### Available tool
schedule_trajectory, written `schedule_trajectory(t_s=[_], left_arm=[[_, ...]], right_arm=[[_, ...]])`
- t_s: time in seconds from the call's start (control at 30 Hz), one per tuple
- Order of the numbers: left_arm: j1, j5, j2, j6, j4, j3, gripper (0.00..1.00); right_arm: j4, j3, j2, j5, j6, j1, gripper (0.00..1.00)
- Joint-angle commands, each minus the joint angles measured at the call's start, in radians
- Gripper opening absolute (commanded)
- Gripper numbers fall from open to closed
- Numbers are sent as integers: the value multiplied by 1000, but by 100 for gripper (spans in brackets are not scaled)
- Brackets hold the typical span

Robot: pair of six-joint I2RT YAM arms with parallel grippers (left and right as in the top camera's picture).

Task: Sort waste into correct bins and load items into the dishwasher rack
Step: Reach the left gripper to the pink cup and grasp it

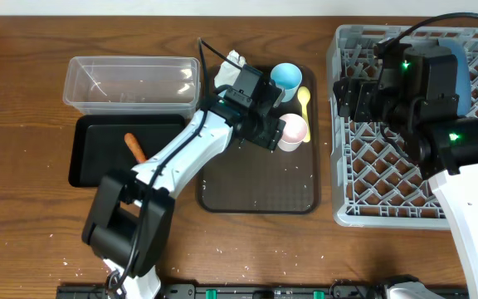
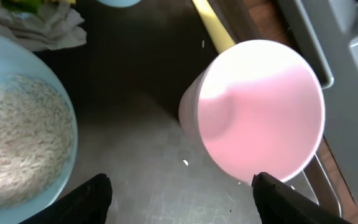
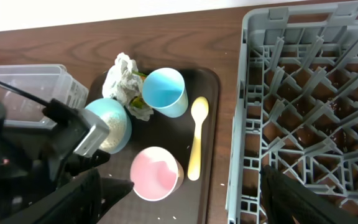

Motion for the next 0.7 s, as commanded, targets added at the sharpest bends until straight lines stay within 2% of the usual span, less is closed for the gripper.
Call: schedule_trajectory(t_s=[0.0, 0.3, 0.57, 0.67], left_arm=[[-7, 35, 23, -20, 22, 16, 76], [-16, 35, 33, -85, 67, 15, 65], [-35, 35, 83, -107, 81, 15, 64], [-34, 35, 97, -107, 82, 15, 58]], right_arm=[[-7, 5, 2, 7, 1, -6, 80], [-36, 5, 2, 25, 1, -6, 79], [-53, 5, 2, 25, 1, -5, 79], [-63, 5, 2, 35, 1, -6, 78]])
